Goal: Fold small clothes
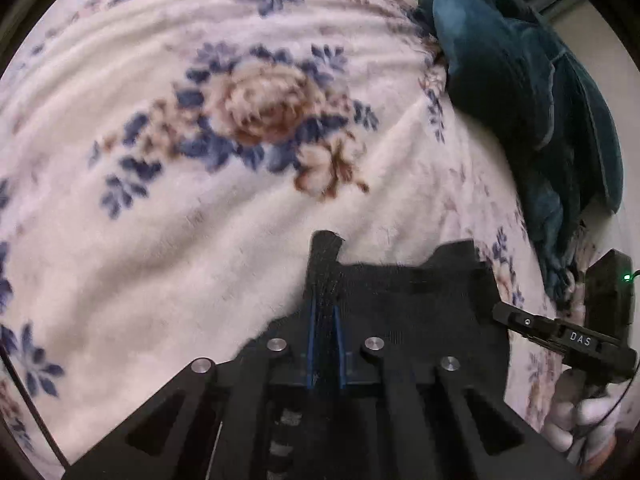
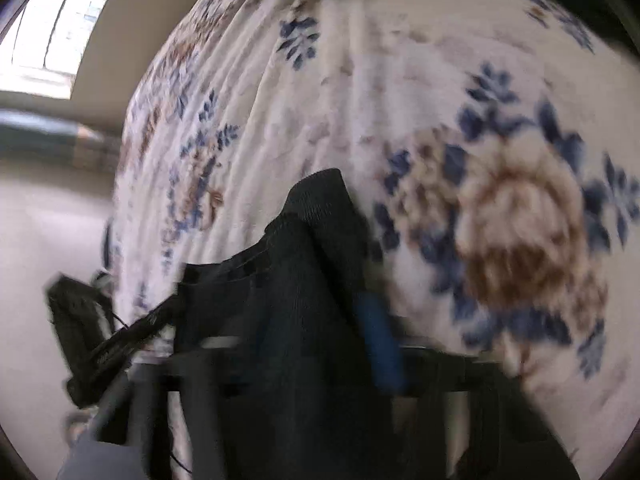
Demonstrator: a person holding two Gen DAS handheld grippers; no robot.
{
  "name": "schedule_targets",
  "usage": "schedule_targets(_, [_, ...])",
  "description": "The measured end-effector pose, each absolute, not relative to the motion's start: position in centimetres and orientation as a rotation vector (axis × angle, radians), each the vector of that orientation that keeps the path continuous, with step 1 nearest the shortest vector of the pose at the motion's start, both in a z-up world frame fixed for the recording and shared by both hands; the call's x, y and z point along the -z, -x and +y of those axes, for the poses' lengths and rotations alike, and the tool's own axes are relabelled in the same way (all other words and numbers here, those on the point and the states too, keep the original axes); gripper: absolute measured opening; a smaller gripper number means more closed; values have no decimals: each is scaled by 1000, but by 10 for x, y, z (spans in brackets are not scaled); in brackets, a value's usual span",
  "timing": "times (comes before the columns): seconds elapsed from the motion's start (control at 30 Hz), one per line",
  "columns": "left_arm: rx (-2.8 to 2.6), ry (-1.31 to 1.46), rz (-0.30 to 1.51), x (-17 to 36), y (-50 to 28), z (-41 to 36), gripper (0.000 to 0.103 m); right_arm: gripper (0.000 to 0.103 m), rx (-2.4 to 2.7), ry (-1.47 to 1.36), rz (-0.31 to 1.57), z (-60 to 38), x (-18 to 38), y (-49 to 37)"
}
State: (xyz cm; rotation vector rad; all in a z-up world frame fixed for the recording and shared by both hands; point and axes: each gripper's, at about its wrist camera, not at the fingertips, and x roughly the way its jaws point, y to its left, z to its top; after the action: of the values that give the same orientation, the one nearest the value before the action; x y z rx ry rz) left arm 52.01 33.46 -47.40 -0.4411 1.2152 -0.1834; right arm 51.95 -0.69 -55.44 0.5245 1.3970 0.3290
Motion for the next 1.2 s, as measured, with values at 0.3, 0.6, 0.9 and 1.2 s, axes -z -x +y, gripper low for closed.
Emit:
schedule_targets(0.3, [85,512,1274,497,-527,366,9,6,-295,-335,1325,10,549,-539])
schedule_targets(0.6, [167,874,1099,430,-397,397,77,80,-450,-544,1502,-30,560,-541])
schedule_targets(0.9, [22,1188,1158,481,-230,339,84,103,-568,-439,1653,-62,566,-489])
schedule_targets(1.2, [4,1267,1061,535,-255,294,83,103,-712,-546,1718,2,630,-552])
